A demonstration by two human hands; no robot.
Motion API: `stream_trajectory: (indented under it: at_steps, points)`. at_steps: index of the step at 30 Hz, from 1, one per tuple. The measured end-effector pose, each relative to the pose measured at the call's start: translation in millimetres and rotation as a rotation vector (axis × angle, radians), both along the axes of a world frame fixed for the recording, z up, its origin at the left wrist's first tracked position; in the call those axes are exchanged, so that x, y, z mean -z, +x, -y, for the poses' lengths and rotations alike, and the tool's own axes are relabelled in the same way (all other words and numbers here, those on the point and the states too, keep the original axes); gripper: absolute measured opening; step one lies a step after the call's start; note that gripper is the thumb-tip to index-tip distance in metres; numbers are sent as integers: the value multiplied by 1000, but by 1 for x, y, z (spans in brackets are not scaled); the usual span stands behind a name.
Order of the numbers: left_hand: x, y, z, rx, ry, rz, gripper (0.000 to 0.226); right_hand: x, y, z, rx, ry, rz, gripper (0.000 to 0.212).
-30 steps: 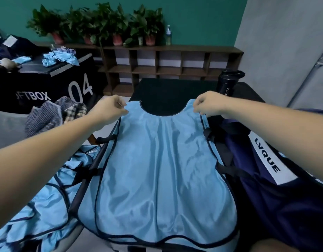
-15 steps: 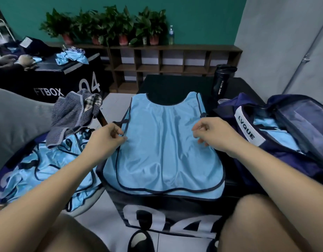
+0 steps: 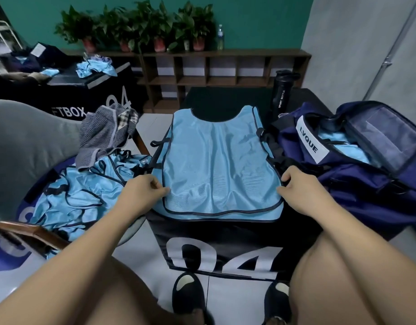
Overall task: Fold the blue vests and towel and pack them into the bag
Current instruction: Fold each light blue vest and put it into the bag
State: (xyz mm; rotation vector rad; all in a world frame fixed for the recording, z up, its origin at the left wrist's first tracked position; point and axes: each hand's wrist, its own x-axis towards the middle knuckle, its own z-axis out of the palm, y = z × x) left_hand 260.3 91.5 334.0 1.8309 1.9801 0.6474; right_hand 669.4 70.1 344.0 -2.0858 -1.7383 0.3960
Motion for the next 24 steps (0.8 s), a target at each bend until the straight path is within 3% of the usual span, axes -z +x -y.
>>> stream_trajectory:
  at_steps: [3, 12, 19, 24]
  points:
    - [1, 6, -2, -62, 25, -5, 35, 2, 4, 0, 12, -55, -34, 26]
    - [-1, 7, -6, -61, 29, 18, 14, 2, 3, -3, 5, -75, -18, 13]
    - [-17, -18, -5, -164, -89, 483, 21, 4, 3, -5, 12, -76, -45, 12]
    - [-13, -42, -3, -113, -231, 513, 13, 4, 3, -5, 20, -84, -63, 12]
